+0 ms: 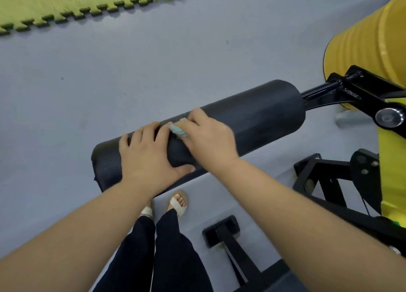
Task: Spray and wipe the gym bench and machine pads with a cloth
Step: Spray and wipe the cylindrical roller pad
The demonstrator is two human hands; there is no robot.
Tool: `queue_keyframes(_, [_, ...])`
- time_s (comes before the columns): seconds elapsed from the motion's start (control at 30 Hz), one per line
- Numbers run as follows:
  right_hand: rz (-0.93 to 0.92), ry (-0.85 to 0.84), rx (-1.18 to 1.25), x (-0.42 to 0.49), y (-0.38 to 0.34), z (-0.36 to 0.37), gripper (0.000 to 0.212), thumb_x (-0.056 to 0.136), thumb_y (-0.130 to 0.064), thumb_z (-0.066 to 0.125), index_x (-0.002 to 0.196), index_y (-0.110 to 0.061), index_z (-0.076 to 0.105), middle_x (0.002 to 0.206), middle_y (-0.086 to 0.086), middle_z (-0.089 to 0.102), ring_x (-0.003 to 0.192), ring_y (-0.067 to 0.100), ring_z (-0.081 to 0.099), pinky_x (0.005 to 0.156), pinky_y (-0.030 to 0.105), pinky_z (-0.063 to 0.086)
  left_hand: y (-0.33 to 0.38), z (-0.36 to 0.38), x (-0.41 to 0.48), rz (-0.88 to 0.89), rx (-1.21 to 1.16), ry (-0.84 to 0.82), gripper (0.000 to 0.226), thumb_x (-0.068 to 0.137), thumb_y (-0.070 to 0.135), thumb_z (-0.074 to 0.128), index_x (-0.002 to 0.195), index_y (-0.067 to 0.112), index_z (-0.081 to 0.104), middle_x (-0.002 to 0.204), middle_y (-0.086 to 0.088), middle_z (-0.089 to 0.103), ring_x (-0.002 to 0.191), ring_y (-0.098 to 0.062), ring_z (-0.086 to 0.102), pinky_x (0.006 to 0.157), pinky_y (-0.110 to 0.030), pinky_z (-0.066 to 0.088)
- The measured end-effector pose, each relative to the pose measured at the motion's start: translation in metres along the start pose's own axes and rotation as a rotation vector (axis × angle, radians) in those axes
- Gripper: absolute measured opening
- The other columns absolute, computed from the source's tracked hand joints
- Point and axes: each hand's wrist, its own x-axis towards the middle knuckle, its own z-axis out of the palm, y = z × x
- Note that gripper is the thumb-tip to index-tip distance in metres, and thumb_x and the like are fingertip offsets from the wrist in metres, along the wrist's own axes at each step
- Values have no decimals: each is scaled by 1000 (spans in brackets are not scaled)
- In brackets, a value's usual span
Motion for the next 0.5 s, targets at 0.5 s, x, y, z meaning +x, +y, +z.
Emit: queue_keyframes(0.5, [411,82,-180,14,31,-9,27,95,-37,49,105,-20,67,110,11,52,78,33,59,58,31,31,4,3,-1,-19,78,-28,98,63,73,62,143,30,23,145,-1,28,132,-27,27,109,-53,23])
